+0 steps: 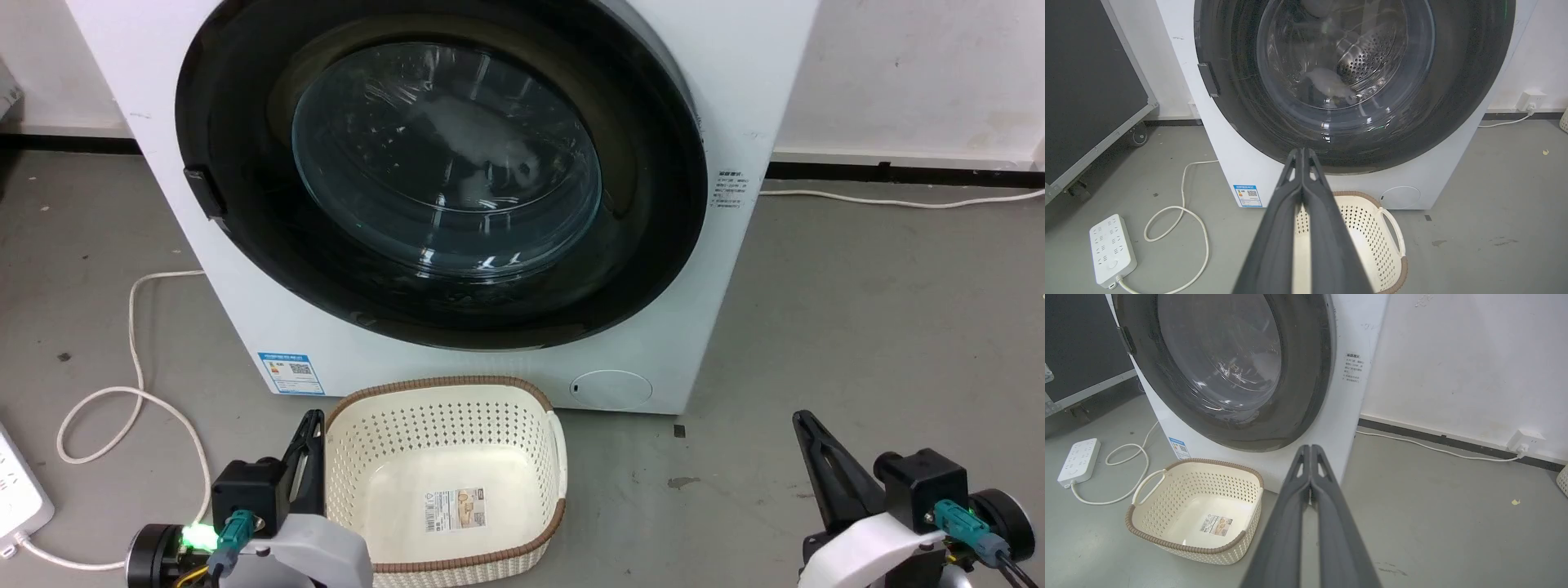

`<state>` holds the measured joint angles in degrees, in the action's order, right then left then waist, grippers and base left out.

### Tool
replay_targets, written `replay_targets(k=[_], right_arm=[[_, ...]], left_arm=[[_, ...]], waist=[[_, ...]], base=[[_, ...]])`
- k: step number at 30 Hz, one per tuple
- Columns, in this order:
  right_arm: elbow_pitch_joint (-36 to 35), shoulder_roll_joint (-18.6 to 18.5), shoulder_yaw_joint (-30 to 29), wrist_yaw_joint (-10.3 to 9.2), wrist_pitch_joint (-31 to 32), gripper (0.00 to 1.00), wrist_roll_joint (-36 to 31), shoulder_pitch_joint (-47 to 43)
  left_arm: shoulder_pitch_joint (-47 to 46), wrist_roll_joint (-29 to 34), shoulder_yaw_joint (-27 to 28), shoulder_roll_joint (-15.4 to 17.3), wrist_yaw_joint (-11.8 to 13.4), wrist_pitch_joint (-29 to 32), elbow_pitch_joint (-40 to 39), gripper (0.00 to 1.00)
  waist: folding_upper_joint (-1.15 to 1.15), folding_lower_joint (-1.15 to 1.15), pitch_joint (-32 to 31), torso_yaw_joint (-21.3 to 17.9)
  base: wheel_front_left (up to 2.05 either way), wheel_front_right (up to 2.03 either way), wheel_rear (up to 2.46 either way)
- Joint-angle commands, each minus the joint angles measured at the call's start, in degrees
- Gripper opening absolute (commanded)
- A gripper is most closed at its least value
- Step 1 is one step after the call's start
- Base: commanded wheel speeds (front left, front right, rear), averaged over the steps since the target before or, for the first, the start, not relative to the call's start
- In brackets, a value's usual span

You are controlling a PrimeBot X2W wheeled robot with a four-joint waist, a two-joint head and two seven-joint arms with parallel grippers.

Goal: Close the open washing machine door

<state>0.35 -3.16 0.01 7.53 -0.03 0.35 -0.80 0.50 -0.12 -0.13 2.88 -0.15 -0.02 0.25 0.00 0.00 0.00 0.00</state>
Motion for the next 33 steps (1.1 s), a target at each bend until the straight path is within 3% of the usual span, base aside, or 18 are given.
replay_targets(k=[1,33], right_arm=[[-0.35,0.28,-0.01,-0.04,0.03,0.0,-0.35,0.8],[-0.35,0.28,-0.01,-0.04,0.03,0.0,-0.35,0.8]], left_arm=[[-0.5,0.12,0.13,-0.01,0.15,0.02,-0.25,0.0],[-0.5,0.12,0.13,-0.01,0.15,0.02,-0.25,0.0]], waist=[[0.0,0.0,0.0,0.0],[0.0,0.0,0.0,0.0]], base=[[0.0,0.0,0.0],[0.0,0.0,0.0]])
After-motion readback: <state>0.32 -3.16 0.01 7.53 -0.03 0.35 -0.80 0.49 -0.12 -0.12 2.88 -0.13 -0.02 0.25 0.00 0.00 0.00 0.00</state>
